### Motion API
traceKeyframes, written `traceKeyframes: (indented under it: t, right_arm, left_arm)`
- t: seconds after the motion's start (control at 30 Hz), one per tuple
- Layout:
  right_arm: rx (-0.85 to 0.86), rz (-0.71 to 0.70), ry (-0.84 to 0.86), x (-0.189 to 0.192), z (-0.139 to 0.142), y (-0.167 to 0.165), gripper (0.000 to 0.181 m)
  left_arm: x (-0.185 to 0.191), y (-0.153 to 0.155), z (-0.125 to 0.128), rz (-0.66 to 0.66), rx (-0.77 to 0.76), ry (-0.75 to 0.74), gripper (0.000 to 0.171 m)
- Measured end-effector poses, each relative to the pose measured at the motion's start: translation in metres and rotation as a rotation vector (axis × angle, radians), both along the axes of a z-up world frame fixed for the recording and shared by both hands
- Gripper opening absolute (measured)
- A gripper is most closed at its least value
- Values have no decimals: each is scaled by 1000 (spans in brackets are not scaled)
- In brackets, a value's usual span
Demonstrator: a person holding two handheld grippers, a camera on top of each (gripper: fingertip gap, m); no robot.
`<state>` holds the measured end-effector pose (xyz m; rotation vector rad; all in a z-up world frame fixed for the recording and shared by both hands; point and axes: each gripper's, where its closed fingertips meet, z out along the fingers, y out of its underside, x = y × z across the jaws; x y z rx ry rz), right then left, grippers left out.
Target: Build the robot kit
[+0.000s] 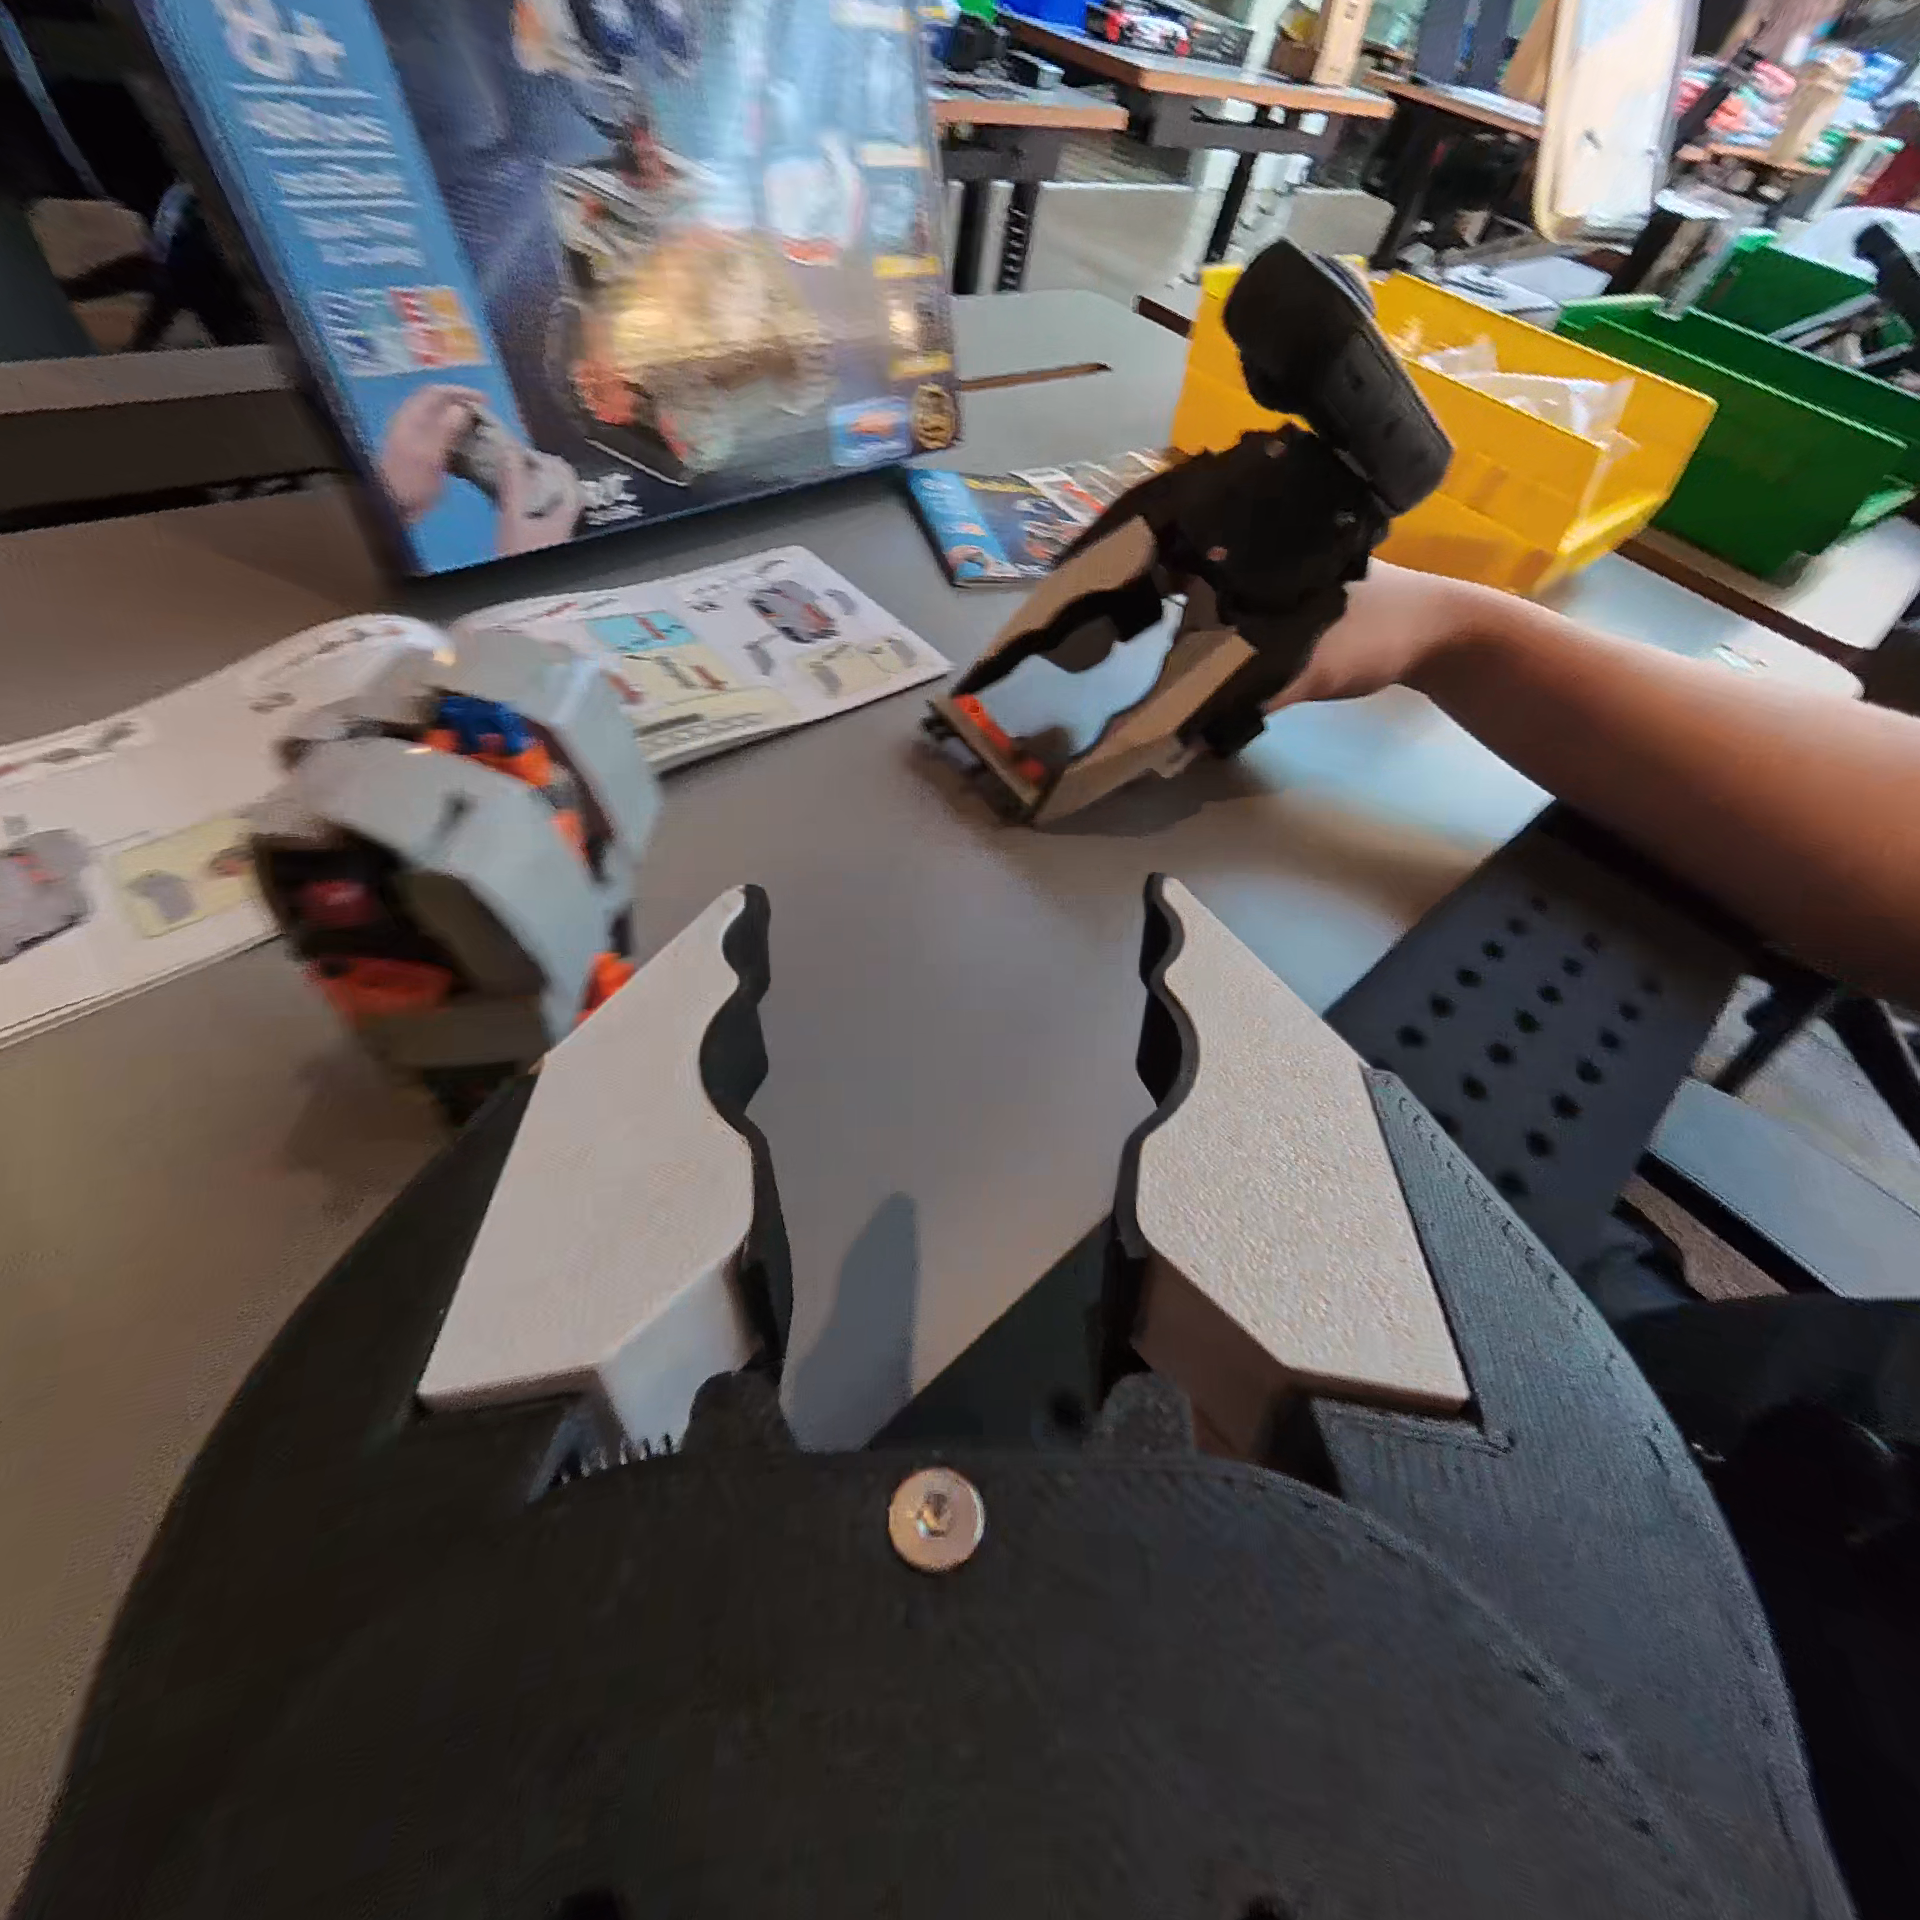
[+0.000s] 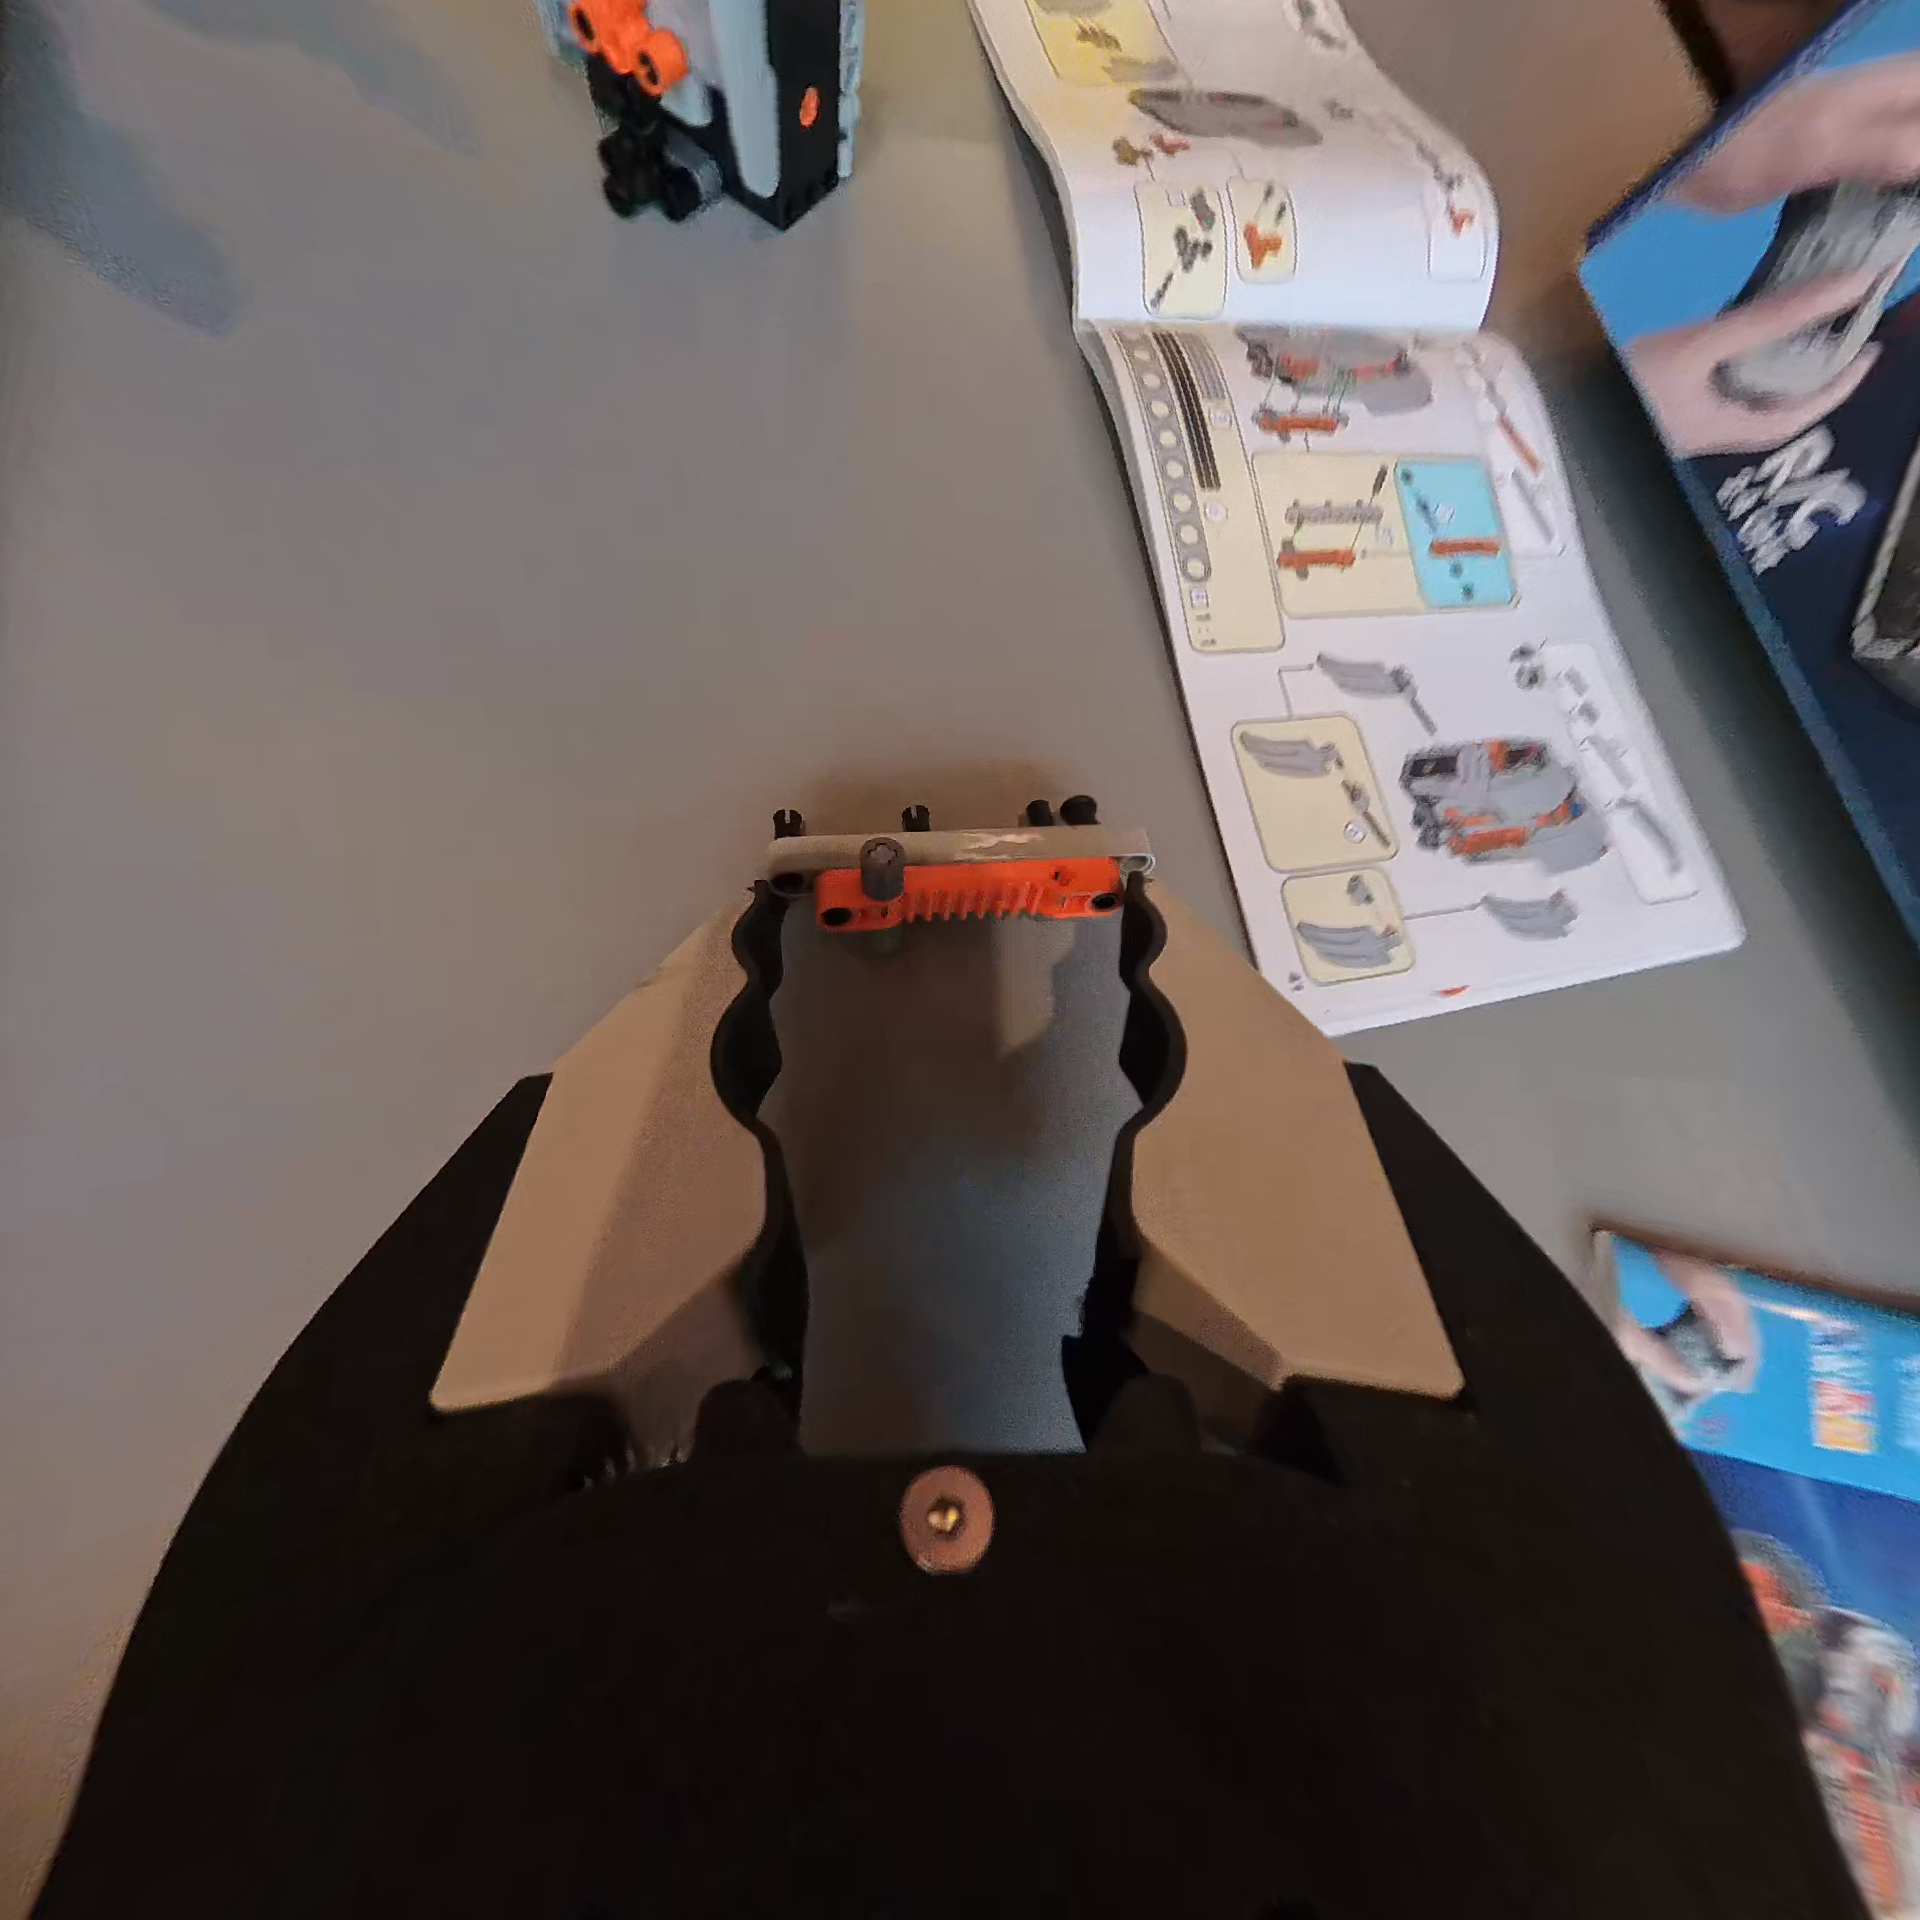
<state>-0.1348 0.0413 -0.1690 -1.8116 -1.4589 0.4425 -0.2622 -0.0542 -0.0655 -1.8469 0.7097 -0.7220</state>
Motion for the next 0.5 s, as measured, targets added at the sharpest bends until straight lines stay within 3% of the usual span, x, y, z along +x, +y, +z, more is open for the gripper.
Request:
traceKeyframes:
  t: [0.1, 0.23, 0.4, 0.5]
  right_arm:
    - [188, 54, -68, -2, 7, -2, 65]
    - [461, 138, -162, -5, 17, -7, 65]
    - [690, 210, -249, -7, 23, -14, 65]
    - [769, 242, -263, -11, 27, -19, 65]
  left_arm:
    - [42, -7, -21, -105, -45, 19, 70]
    - [80, 5, -45, -170, -109, 9, 67]
    - [107, 29, -42, -257, -205, -113, 61]
    - [108, 41, -58, -239, -267, -115, 60]
